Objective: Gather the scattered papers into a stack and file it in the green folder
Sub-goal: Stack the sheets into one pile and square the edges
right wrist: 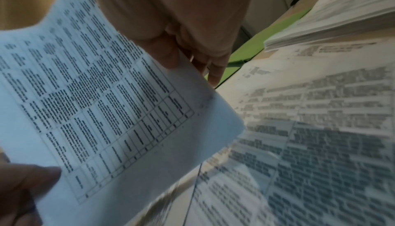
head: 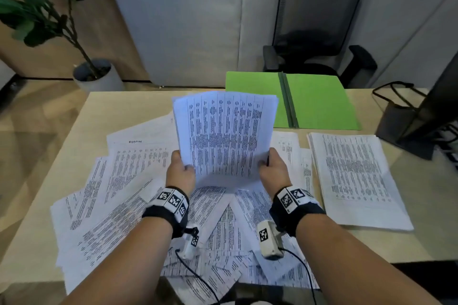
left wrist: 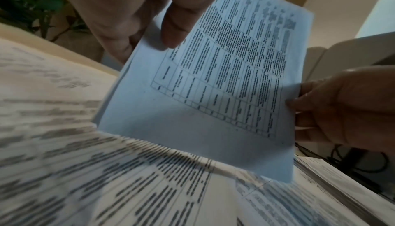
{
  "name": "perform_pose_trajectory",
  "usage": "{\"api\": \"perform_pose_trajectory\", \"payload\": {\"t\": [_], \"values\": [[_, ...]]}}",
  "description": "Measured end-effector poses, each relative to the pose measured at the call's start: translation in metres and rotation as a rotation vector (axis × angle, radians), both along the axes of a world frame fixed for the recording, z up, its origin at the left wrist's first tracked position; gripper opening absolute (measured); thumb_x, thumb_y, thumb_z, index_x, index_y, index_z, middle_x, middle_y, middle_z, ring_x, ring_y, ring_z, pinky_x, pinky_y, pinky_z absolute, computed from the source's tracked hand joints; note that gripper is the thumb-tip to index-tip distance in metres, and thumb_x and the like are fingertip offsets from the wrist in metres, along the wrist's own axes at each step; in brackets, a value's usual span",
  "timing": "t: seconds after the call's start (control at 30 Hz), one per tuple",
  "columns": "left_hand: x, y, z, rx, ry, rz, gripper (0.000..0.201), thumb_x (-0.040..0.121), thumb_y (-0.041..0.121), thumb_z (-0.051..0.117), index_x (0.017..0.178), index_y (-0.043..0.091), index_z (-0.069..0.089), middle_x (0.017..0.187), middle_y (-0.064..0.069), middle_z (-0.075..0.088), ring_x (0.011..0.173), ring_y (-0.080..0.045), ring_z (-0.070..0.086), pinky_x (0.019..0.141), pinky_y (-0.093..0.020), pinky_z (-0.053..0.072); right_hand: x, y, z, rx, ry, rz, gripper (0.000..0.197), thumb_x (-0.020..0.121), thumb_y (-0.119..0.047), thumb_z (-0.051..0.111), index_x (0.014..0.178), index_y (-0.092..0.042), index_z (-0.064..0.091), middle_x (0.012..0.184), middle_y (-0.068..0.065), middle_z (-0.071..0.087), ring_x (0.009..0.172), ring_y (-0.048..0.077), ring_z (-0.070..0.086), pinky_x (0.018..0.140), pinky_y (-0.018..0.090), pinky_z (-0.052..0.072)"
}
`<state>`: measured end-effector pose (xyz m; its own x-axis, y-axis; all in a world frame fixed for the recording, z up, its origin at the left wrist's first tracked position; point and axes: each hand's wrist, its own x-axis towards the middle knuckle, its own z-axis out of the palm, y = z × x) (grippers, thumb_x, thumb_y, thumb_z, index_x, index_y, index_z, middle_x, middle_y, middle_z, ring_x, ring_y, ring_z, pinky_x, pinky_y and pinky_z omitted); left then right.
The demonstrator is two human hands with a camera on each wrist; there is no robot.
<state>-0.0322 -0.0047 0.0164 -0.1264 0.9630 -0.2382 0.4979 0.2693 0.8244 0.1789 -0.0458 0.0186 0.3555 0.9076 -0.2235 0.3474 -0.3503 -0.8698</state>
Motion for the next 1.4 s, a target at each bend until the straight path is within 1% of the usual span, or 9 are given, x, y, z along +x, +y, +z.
{"api": "perform_pose_trajectory", "payload": {"t": [0.1,0.2,0.37,0.5,0.6,0.67,0.8,1.27,1.4], "values": [[0.019,0.005,0.01,0.05,0.07,-0.083,0.034,0.094,0.004,0.04,0.127,0.011,0.043,0.08,-0.004,0.054,0.06,-0.017,0.05,0.05,-0.025,0.04,0.025,0.005,0.005,0.046,-0.089,-0.105,0.014,0.089,0.001,0.039,0.084,-0.012,0.042,0.073,0.005,0.045,0.065,0.02,0.042,0.058,0.029,0.035],[0.052,0.009,0.015,0.063,0.059,-0.21,0.046,0.092,0.007,0.046,0.135,0.022,0.047,0.107,0.0,0.065,0.072,-0.011,0.06,0.06,-0.02,0.046,0.062,0.0,0.007,0.022,-0.139,-0.227,0.022,0.09,0.0,0.041,0.102,-0.014,0.054,0.086,0.006,0.054,0.079,0.023,0.052,0.074,0.031,0.046],[0.129,-0.01,0.004,-0.012,-0.01,-0.392,0.091,0.088,0.008,0.065,0.15,0.039,0.006,0.124,0.006,0.051,0.082,-0.016,0.061,0.083,-0.032,0.052,0.132,-0.038,-0.015,-0.048,-0.168,-0.444,0.041,0.088,0.007,0.04,0.116,-0.012,0.063,0.095,0.004,0.058,0.086,0.023,0.056,0.077,0.022,0.041],[0.192,-0.032,-0.008,-0.021,0.057,-0.572,0.067,0.088,0.01,0.062,0.144,0.031,0.031,0.138,0.002,0.047,0.092,-0.018,0.062,0.088,-0.03,0.049,0.19,-0.067,-0.03,-0.144,-0.234,-0.491,0.047,0.085,0.009,0.041,0.124,-0.009,0.061,0.113,0.016,0.063,0.096,0.028,0.057,0.08,0.021,0.036],[0.231,-0.043,-0.02,-0.046,0.047,-0.66,0.056,0.088,0.003,0.056,0.138,0.025,0.045,0.135,-0.002,0.051,0.075,-0.013,0.06,0.081,-0.029,0.053,0.231,-0.081,-0.034,-0.169,-0.245,-0.538,0.044,0.087,0.008,0.043,0.127,-0.004,0.058,0.121,0.019,0.058,0.109,0.034,0.055,0.084,0.024,0.039],[0.251,-0.047,-0.025,-0.083,0.021,-0.684,0.057,0.087,-0.002,0.051,0.137,0.025,0.047,0.129,-0.01,0.056,0.077,-0.018,0.062,0.081,-0.034,0.053,0.255,-0.085,-0.043,-0.178,-0.257,-0.561,0.043,0.087,0.007,0.045,0.127,-0.003,0.057,0.124,0.022,0.056,0.11,0.035,0.055,0.085,0.024,0.038],[0.279,-0.048,-0.037,-0.081,0.064,-0.728,0.058,0.088,-0.003,0.052,0.14,0.023,0.046,0.139,-0.002,0.047,0.113,-0.024,0.057,0.097,-0.031,0.049,0.286,-0.089,-0.059,-0.203,-0.227,-0.601,0.046,0.088,0.005,0.044,0.131,-0.007,0.055,0.128,0.018,0.054,0.112,0.033,0.055,0.085,0.018,0.033],[0.304,-0.046,-0.061,-0.084,0.259,-0.737,0.055,0.085,0.014,0.063,0.138,0.017,0.05,0.139,-0.004,0.044,0.121,-0.02,0.05,0.1,-0.022,0.035,0.307,-0.082,-0.071,-0.346,-0.525,-0.403,0.061,0.069,0.008,0.052,0.128,-0.008,0.051,0.128,0.019,0.042,0.115,0.04,0.043,0.095,0.041,0.044],[0.301,-0.049,-0.059,-0.082,0.262,-0.723,0.051,0.087,0.016,0.06,0.137,0.014,0.051,0.147,-0.004,0.038,0.127,-0.021,0.047,0.106,-0.025,0.034,0.288,-0.083,-0.066,-0.335,-0.621,-0.338,0.065,0.075,0.002,0.057,0.137,-0.016,0.048,0.147,0.007,0.033,0.132,0.033,0.03,0.108,0.04,0.028]]}}
